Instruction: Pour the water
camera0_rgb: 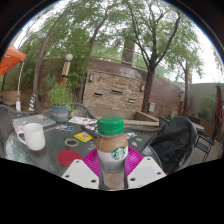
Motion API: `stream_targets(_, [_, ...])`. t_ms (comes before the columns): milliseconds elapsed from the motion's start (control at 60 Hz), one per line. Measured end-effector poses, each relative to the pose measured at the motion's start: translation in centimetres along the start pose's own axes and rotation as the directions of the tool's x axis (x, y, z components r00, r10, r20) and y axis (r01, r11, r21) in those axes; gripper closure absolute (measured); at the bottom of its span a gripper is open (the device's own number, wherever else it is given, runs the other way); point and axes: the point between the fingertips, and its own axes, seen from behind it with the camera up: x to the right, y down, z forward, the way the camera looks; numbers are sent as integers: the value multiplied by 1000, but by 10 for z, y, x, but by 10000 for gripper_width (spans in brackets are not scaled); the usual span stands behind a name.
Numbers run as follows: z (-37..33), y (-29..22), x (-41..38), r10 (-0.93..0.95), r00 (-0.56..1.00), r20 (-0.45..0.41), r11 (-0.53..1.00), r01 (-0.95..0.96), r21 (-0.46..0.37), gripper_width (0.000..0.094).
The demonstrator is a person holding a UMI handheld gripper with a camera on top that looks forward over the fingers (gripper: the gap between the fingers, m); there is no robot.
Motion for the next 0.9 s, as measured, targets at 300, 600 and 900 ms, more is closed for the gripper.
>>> stream_targets(300, [26, -130, -129, -780, 619, -89, 606, 783, 140, 662])
stream_targets(600, [56, -125, -199, -891, -384, -243, -405, 914, 38, 660])
stream_targets(900, [52, -133, -218, -737, -615, -282, -647, 762, 31, 661])
